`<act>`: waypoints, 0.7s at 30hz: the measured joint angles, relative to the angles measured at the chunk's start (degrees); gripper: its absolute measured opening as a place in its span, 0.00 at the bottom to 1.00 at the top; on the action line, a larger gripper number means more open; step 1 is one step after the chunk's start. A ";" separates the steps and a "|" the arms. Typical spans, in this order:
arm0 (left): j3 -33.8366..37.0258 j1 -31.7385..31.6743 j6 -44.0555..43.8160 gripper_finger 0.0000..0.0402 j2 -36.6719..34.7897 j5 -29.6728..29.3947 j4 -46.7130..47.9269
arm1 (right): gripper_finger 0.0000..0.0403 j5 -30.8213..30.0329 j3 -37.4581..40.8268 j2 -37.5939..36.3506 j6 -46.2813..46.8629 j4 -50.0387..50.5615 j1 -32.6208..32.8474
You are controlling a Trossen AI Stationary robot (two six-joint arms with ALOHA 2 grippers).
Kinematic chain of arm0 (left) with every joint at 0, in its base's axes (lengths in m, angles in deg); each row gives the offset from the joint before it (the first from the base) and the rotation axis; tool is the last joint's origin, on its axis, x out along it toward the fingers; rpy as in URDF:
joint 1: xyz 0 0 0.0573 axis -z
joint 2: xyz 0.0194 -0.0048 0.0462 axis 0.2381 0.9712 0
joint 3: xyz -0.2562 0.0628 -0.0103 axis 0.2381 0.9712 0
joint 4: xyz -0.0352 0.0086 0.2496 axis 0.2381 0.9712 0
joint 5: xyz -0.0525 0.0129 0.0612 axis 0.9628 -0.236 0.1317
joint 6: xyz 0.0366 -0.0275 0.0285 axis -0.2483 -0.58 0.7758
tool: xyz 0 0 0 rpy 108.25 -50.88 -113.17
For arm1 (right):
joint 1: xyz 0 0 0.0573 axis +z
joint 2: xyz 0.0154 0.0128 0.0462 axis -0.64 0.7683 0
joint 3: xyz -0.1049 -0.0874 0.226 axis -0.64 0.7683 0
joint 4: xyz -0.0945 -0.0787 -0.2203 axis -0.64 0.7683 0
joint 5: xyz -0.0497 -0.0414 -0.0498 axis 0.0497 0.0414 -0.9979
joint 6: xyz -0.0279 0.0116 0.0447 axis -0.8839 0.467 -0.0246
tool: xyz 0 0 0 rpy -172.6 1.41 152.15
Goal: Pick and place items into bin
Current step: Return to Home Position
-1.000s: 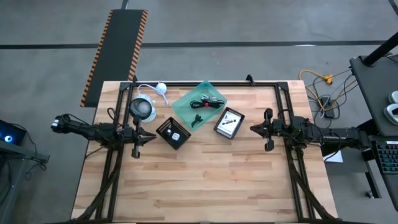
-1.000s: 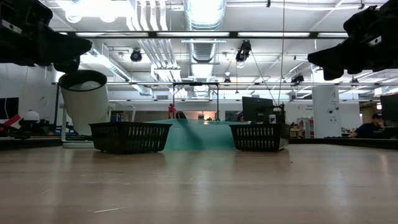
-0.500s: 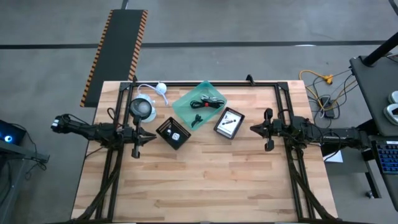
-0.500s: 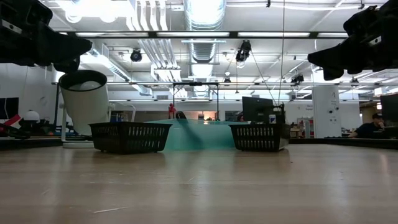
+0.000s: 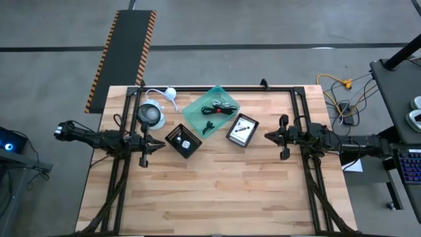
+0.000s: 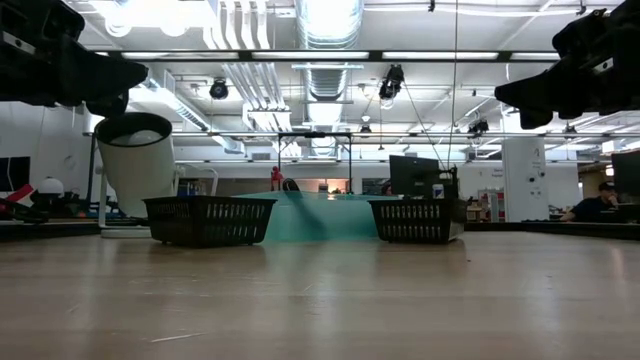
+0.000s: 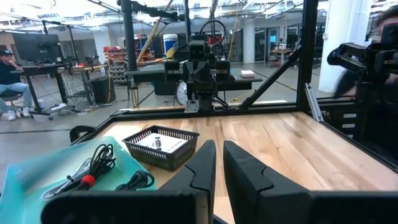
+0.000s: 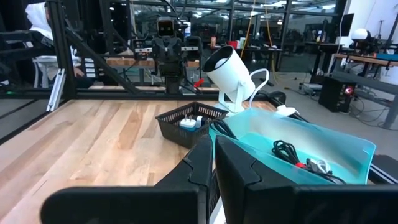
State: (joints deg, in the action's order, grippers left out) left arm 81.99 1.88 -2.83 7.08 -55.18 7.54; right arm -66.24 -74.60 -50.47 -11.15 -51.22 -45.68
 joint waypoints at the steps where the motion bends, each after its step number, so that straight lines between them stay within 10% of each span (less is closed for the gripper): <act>1: 0.00 -0.02 0.00 0.04 0.00 0.00 0.02 | 0.02 0.00 0.00 0.00 0.21 0.00 0.00; 21: 0.00 0.00 0.02 0.04 0.00 0.00 0.00 | 0.02 0.01 0.00 0.00 -0.11 0.00 0.00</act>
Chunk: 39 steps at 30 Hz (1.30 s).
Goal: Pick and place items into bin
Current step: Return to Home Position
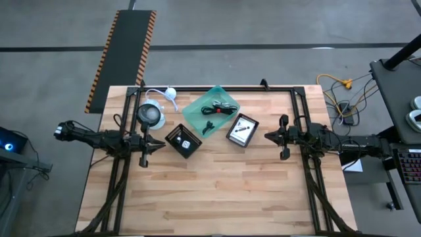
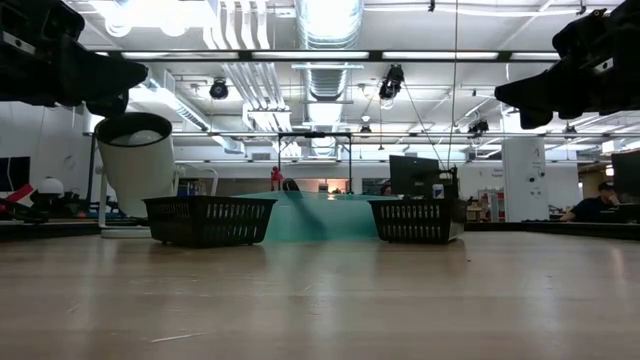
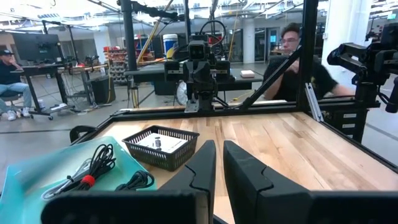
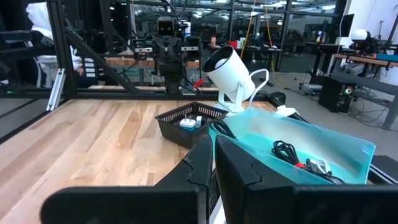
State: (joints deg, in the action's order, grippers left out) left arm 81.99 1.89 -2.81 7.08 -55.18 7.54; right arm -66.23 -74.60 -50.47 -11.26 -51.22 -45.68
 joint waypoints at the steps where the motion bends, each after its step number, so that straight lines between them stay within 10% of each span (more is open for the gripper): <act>1: 0.00 0.00 -0.02 0.04 0.00 0.00 0.02 | 0.02 -0.01 0.00 0.00 0.07 0.00 -0.02; 39: 0.00 0.00 -0.02 0.04 0.00 0.00 0.02 | 0.02 0.01 -0.02 -0.01 0.35 0.00 0.00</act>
